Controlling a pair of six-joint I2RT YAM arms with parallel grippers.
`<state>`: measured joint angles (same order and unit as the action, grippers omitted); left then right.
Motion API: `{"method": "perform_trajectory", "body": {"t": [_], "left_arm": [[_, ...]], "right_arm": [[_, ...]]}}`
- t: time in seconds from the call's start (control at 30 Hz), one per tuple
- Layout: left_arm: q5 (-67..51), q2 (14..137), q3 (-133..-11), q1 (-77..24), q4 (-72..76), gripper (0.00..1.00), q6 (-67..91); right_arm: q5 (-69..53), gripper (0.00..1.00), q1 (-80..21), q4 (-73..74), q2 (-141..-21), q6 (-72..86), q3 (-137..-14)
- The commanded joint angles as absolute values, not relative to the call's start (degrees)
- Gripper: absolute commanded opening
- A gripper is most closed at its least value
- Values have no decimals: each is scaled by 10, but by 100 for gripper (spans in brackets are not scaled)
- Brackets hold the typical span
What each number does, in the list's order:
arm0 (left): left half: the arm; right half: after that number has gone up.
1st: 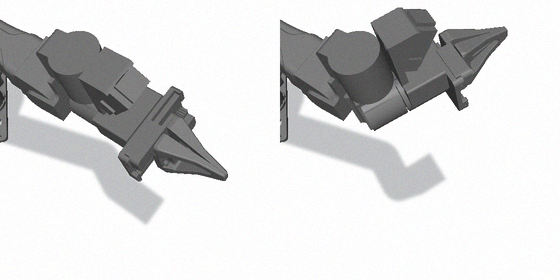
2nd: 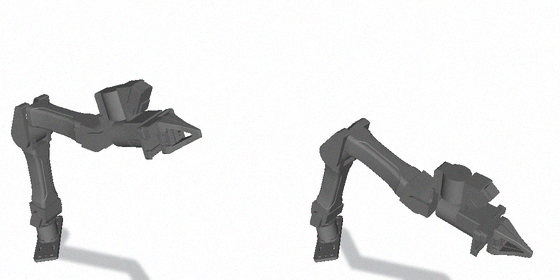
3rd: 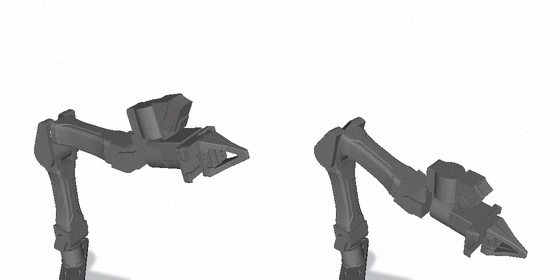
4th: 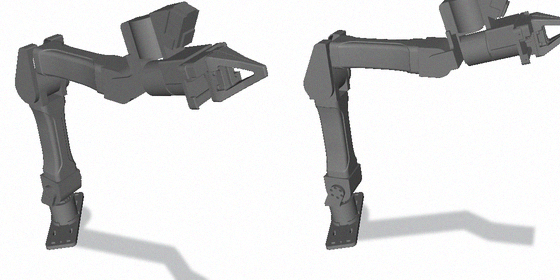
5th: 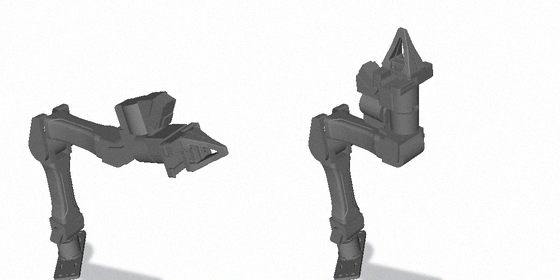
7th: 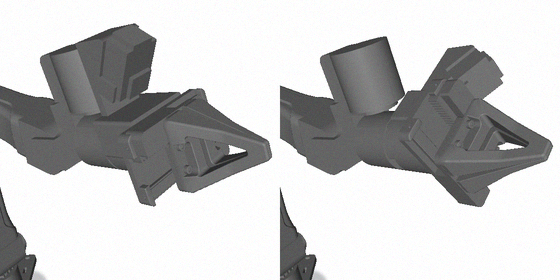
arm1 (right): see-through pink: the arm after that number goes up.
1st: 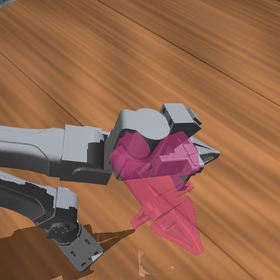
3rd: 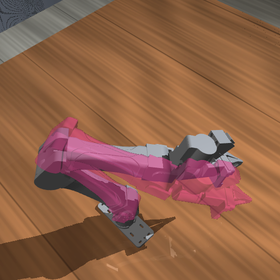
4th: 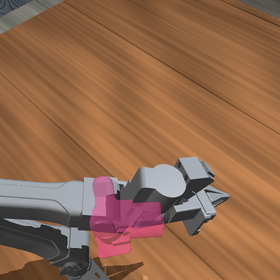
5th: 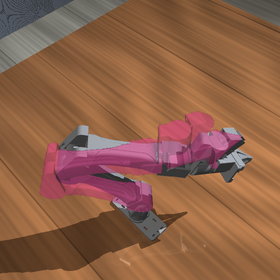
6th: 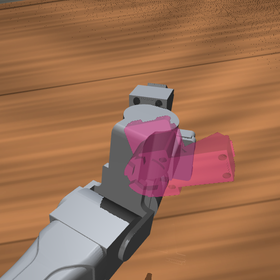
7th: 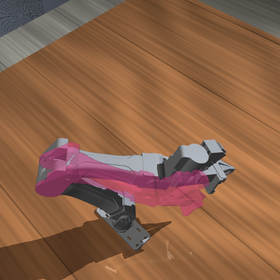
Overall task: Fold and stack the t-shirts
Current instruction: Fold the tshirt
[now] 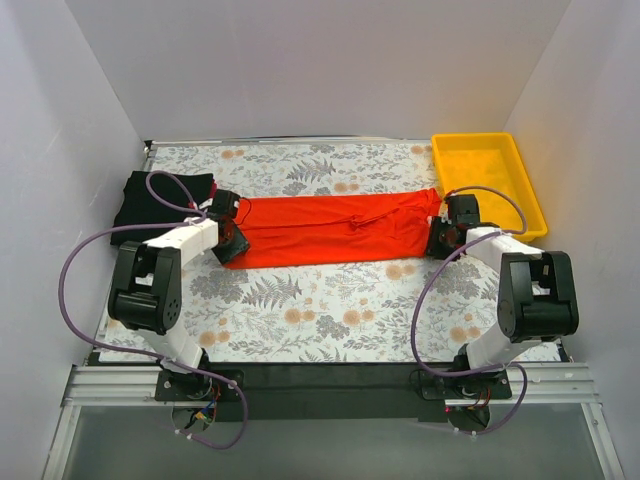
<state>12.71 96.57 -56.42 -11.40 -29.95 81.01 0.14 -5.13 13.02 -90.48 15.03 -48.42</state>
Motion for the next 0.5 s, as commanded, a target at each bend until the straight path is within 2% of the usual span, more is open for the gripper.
{"method": "perform_trajectory", "body": {"t": [0.0,0.17,0.47], "left_arm": [[148,983,-540,-96,-315,38,822],[142,979,-507,-69,-326,37,820],[149,925,-470,-65,-330,38,810]], "right_arm": [[40,38,-23,120,-902,169,-463],[33,38,-5,128,-883,171,-449],[-71,36,-41,126,-806,187,-477]]}}
